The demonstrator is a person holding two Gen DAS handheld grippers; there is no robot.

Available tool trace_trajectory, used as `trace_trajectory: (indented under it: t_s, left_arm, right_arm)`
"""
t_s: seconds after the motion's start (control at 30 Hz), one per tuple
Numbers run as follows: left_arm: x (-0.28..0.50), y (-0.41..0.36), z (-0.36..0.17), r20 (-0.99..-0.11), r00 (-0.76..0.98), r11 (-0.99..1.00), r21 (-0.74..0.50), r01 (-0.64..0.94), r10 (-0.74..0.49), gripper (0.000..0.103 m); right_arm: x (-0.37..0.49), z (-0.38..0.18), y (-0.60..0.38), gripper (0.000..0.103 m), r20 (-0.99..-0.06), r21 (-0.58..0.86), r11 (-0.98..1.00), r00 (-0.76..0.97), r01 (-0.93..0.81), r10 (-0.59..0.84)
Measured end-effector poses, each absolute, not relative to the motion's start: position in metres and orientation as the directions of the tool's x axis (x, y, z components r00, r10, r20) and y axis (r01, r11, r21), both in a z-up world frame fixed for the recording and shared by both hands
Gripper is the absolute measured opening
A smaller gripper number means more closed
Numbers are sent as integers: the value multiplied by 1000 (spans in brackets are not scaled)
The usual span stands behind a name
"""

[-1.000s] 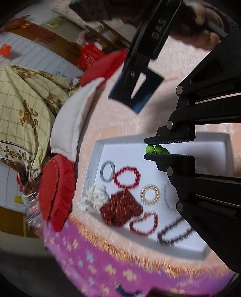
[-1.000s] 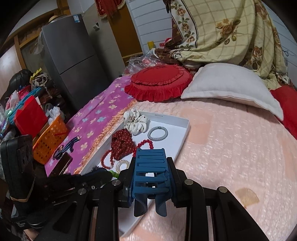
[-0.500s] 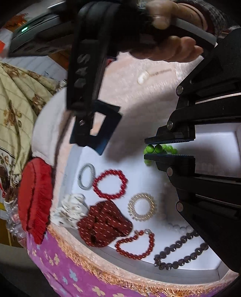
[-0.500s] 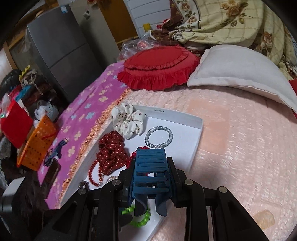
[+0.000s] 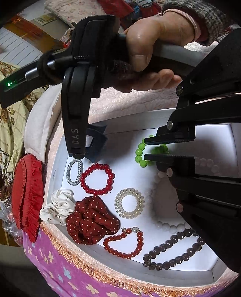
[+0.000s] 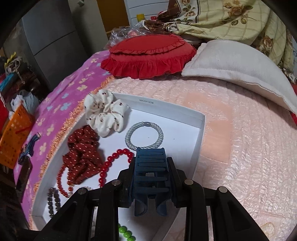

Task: Organize jewelry
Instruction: 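Lower the green bracelet and blue clip into the tray and open both grippers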

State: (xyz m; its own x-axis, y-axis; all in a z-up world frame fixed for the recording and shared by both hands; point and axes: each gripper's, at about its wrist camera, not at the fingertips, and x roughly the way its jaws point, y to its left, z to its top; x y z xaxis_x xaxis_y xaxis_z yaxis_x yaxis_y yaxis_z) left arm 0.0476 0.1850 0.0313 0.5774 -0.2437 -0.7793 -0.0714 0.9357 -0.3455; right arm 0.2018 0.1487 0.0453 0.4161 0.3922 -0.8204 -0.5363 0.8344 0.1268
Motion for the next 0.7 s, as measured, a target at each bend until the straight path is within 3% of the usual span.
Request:
trace_trajectory:
  t_s: [0.23,0.37,0.57,0.7]
  left_arm:
    - [46,184,33,-774,595,941,-328,-80,-219,8]
    - [44,183,33,-772,595,941,-331,-73,-225,16]
    - [41,182,39,-753,620,944,-325,-60,-220,19]
    - [36,184,48,-724,655,942,-331,-54,-217,32]
  right_arm:
    - [203,42,145,28,-819,129,847,427,-516,385]
    - [202,39,140,45,-823,166,853,407,-494,396]
    - [196,51,133,46,-805,192,854,420,-484,419]
    - [188,68,122,46,-781,228,851,434,-473,450]
